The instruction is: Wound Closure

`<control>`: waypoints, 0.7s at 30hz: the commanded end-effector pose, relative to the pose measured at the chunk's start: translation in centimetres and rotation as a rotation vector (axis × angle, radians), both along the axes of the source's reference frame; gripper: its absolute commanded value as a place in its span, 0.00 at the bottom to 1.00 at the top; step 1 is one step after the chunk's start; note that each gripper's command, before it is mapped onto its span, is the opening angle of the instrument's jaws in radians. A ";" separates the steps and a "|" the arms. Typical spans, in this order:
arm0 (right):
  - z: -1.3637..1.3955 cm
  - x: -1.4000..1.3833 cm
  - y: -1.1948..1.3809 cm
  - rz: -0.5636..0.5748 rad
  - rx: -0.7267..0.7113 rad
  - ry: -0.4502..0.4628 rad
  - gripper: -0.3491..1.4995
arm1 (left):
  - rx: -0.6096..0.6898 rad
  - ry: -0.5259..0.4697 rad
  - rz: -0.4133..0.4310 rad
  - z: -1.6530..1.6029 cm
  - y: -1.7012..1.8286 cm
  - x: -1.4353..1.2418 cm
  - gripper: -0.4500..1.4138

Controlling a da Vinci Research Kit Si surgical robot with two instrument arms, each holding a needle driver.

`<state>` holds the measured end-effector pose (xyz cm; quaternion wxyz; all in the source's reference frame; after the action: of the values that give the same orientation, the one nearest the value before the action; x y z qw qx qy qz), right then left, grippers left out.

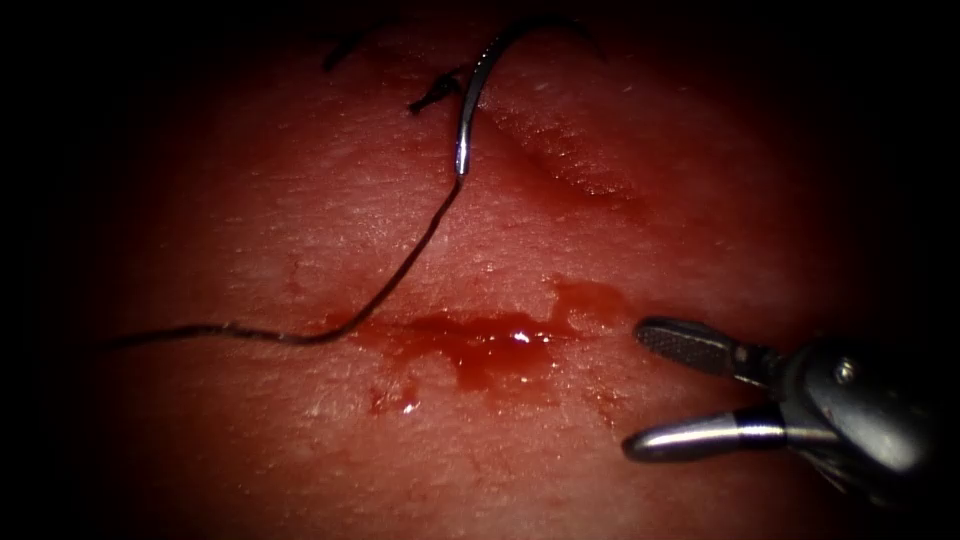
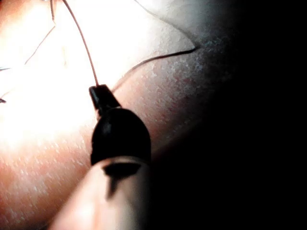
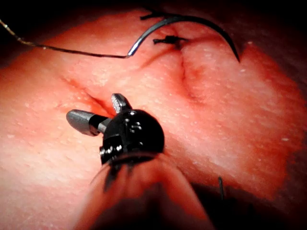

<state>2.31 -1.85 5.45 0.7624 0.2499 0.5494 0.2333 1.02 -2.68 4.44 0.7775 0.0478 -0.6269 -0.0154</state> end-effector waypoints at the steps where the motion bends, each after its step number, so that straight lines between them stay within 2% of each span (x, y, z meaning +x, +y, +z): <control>1: 0.04 0.09 0.01 -0.001 -0.003 0.002 0.66 | 0.000 -0.002 0.001 0.05 -0.02 -0.06 0.07; 10: 0.09 0.14 0.01 0.009 -0.007 -0.007 0.64 | 0.059 -0.135 0.124 -0.35 -0.18 0.37 0.14; 11: 0.08 0.15 0.04 0.011 -0.012 -0.010 0.64 | 0.059 -0.137 0.128 -0.38 -0.17 0.42 0.16; 14: 0.06 0.20 0.14 0.009 -0.146 -0.014 0.64 | 0.058 -0.129 0.112 -0.44 -0.12 0.54 0.26; 15: 0.06 0.20 0.14 0.009 -0.146 -0.014 0.64 | 0.058 -0.129 0.112 -0.44 -0.12 0.54 0.26; 16: 0.05 0.27 0.19 -0.006 -0.239 -0.014 0.64 | 0.056 -0.107 0.064 -0.43 -0.02 0.59 0.30; 17: 0.05 0.27 0.19 -0.006 -0.239 -0.014 0.64 | 0.056 -0.107 0.064 -0.43 -0.02 0.59 0.30; 18: 0.04 0.34 0.20 -0.007 -0.311 -0.024 0.66 | 0.085 -0.055 -0.040 -0.38 0.11 0.59 0.62; 20: 0.03 0.41 0.20 -0.022 -0.349 -0.032 0.67 | 0.088 -0.004 -0.146 -0.30 0.19 0.57 0.69; 21: 0.03 0.41 0.20 -0.022 -0.349 -0.032 0.67 | 0.088 -0.004 -0.146 -0.30 0.19 0.57 0.69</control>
<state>2.67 -1.69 5.44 0.8135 0.1024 0.5599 0.1194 1.61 -2.37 4.20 0.7809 0.0210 -0.6108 -0.1289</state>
